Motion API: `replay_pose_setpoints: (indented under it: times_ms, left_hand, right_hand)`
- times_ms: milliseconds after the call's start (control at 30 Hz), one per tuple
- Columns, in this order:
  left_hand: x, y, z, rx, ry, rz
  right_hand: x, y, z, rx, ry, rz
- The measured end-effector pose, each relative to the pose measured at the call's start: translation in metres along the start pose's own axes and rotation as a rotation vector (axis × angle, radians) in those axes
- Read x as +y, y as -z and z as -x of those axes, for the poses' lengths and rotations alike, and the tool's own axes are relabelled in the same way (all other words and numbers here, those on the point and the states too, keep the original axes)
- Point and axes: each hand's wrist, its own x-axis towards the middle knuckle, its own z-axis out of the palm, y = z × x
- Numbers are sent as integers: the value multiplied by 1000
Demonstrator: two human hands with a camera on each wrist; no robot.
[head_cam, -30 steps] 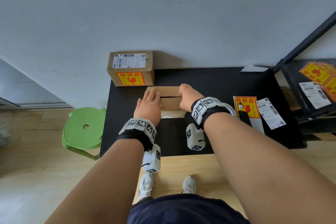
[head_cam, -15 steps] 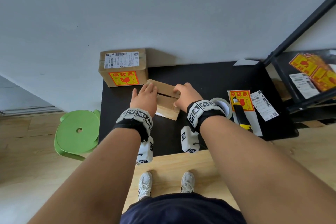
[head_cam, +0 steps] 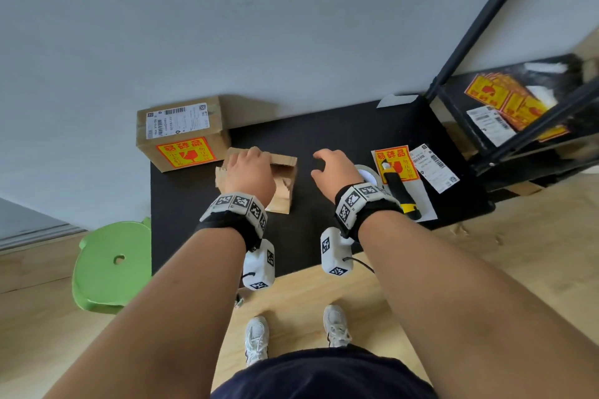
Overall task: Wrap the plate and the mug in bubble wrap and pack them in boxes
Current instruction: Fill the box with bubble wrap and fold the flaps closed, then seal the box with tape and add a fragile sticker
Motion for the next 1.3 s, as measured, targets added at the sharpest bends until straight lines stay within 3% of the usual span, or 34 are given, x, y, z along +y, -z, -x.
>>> replay_pose_setpoints:
  times_ms: [233,500,767,1033,1200,1300]
  left_hand:
    - [58,-3,-11,51,-58,61]
    - [110,-31,0,-1,-108,60]
    - [130,-68,14,-148,51,164]
    - [131,-75,16,-197,168,221]
    - [129,-73,14,-191,216,250]
    - [129,-67,11,-194,247,283]
  right_hand:
    - [53,29,-1,-43,-83,71]
    - [100,39,-7,-254,-5,330]
    - [120,29,-8,-283,181,538]
    - [113,27,-10,-381,250,664]
    - [105,30,-15,-477,155,646]
    - [103,34,-14,-393,137,503]
